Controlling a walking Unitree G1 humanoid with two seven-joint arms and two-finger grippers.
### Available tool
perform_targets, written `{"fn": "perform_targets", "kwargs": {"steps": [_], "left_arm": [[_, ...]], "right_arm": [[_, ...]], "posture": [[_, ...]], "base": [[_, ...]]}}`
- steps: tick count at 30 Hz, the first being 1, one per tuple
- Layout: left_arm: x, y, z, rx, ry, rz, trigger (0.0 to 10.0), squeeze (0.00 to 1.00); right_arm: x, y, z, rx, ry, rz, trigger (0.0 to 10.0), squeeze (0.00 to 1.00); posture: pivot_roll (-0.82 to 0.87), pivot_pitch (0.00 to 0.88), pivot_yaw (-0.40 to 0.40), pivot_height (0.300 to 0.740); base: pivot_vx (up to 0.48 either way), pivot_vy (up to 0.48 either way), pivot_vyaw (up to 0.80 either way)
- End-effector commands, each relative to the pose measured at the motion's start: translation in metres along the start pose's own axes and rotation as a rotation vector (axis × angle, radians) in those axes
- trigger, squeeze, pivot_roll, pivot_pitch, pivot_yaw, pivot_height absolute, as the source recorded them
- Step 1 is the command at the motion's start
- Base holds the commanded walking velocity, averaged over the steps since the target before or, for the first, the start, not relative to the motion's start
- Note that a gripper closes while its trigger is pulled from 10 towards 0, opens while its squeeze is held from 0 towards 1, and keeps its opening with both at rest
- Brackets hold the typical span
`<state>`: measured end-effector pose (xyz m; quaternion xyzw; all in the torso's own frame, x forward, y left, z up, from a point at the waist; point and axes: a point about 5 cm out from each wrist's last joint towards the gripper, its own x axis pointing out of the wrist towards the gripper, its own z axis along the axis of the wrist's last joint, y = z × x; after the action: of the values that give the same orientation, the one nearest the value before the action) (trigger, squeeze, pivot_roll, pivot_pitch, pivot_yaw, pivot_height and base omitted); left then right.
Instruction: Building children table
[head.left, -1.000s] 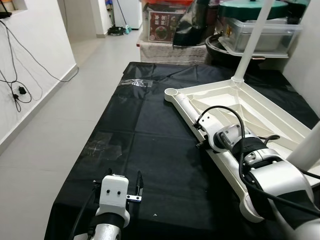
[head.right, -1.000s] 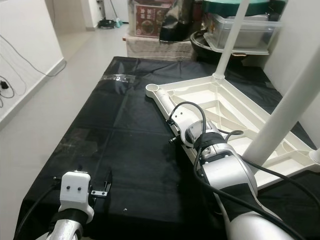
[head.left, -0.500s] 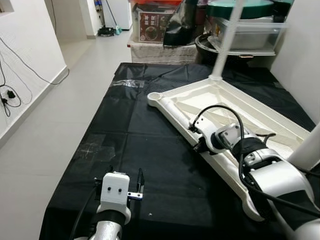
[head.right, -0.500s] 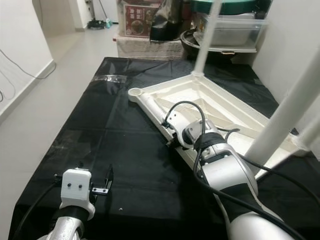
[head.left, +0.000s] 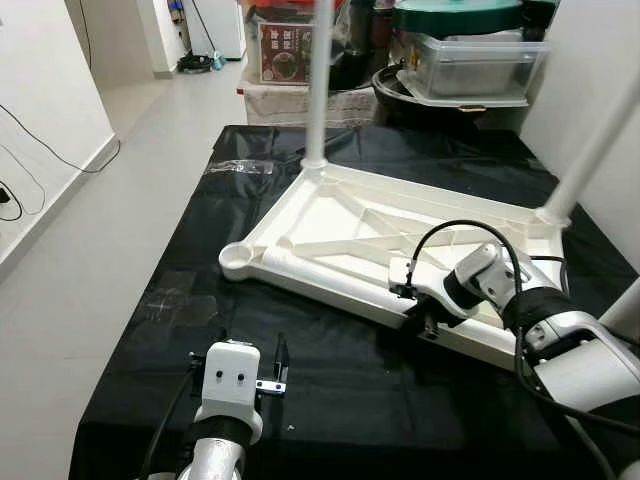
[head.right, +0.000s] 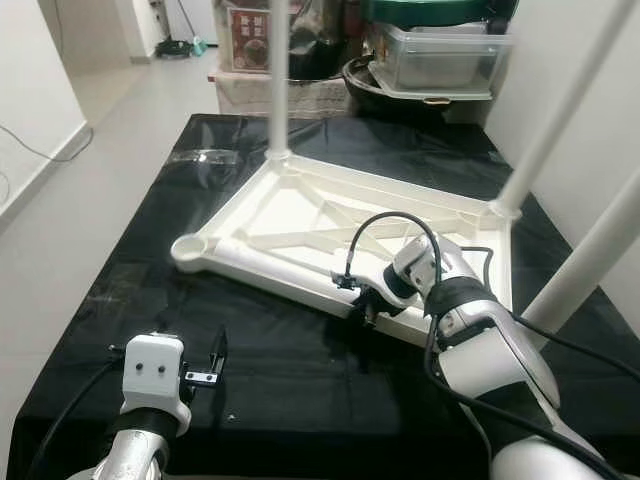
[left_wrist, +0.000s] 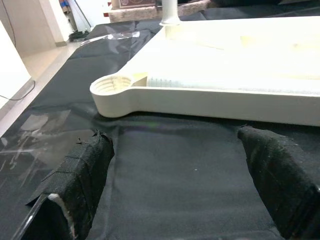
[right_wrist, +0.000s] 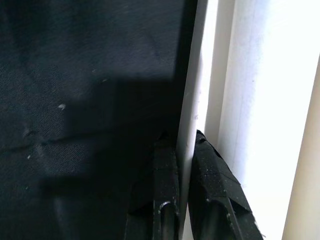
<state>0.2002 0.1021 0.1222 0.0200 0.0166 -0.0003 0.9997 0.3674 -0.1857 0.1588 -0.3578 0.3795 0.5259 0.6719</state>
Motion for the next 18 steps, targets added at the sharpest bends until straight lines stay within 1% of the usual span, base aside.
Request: {"fn": "perform_targets", "kwargs": {"steps": [1, 2, 3, 4, 5, 6, 7, 8, 9, 11, 14, 15, 16, 17, 18], "left_arm": [[0.000, -0.006, -0.002, -0.030, 0.012, 0.000, 10.0, 0.00], [0.000, -0.006, -0.002, -0.028, 0.012, -0.002, 10.0, 0.00], [0.000, -0.006, -0.002, -0.028, 0.012, -0.002, 10.0, 0.00], [0.000, -0.006, -0.003, -0.027, 0.012, -0.003, 10.0, 0.00], [0.000, -0.006, -0.003, -0.027, 0.012, -0.003, 10.0, 0.00], [0.000, -0.006, -0.003, -0.026, 0.012, -0.005, 10.0, 0.00], [0.000, -0.006, -0.003, -0.024, 0.012, -0.007, 10.0, 0.00], [0.000, -0.006, -0.003, -0.024, 0.012, -0.007, 10.0, 0.00], [0.000, -0.006, -0.003, -0.023, 0.013, -0.008, 10.0, 0.00], [0.000, -0.005, -0.004, -0.022, 0.013, -0.008, 10.0, 0.00], [0.000, -0.005, -0.004, -0.022, 0.013, -0.007, 10.0, 0.00], [0.000, -0.005, -0.004, -0.022, 0.014, -0.008, 10.0, 0.00], [0.000, -0.005, -0.004, -0.022, 0.014, -0.008, 10.0, 0.00], [0.000, -0.005, -0.004, -0.021, 0.014, -0.008, 10.0, 0.00], [0.000, -0.005, -0.004, -0.021, 0.015, -0.009, 10.0, 0.00]], "right_arm": [[0.008, 0.013, -0.002, -0.130, 0.012, 0.149, 0.0, 0.00], [0.007, 0.018, -0.008, -0.199, -0.012, 0.204, 0.0, 0.00], [0.007, 0.018, -0.008, -0.199, -0.012, 0.204, 0.0, 0.00], [0.005, 0.022, -0.013, -0.253, -0.007, 0.237, 0.0, 0.00], [0.005, 0.022, -0.013, -0.253, -0.007, 0.237, 0.0, 0.00], [0.004, 0.024, -0.017, -0.295, -0.003, 0.257, 0.0, 0.00], [0.001, 0.028, -0.016, -0.376, -0.011, 0.292, 0.0, 0.00], [0.001, 0.028, -0.016, -0.376, -0.011, 0.292, 0.0, 0.00], [0.000, 0.029, -0.016, -0.411, -0.013, 0.304, 0.0, 0.00], [-0.002, 0.029, -0.018, -0.470, 0.036, 0.299, 0.0, 0.00], [-0.002, 0.027, -0.016, -0.461, 0.037, 0.280, 0.0, 0.00], [-0.001, 0.026, -0.012, -0.447, 0.012, 0.275, 0.0, 0.00], [-0.001, 0.026, -0.012, -0.447, 0.012, 0.275, 0.0, 0.00], [0.002, 0.024, -0.004, -0.410, -0.038, 0.254, 0.0, 0.00], [0.004, 0.024, 0.005, -0.399, -0.104, 0.241, 0.0, 0.00]], "posture": [[0.01, 0.028, -0.058, 0.740], [0.01, 0.028, -0.058, 0.740], [0.01, 0.028, -0.058, 0.740], [0.01, 0.021, -0.054, 0.740], [0.01, 0.021, -0.054, 0.740], [0.01, 0.021, -0.054, 0.740], [0.01, 0.021, -0.054, 0.740], [0.01, 0.021, -0.054, 0.740], [0.01, 0.014, -0.052, 0.740], [0.01, 0.014, -0.052, 0.740], [0.01, 0.014, -0.052, 0.740], [0.01, 0.011, -0.052, 0.740], [0.01, 0.011, -0.052, 0.740], [0.01, 0.011, -0.052, 0.740], [0.01, 0.011, -0.052, 0.740]], "base": [[0.000, 0.000, 0.00], [0.000, 0.000, 0.00], [0.000, 0.000, 0.00], [0.000, 0.000, 0.00], [0.000, 0.000, 0.00], [0.000, 0.000, 0.00], [0.000, 0.000, 0.00], [0.000, 0.000, 0.00], [0.000, 0.000, 0.00], [0.000, 0.000, 0.00], [0.000, 0.000, 0.00], [0.000, 0.000, 0.00], [0.000, 0.000, 0.00], [0.000, 0.000, 0.00], [0.000, 0.000, 0.00]]}}
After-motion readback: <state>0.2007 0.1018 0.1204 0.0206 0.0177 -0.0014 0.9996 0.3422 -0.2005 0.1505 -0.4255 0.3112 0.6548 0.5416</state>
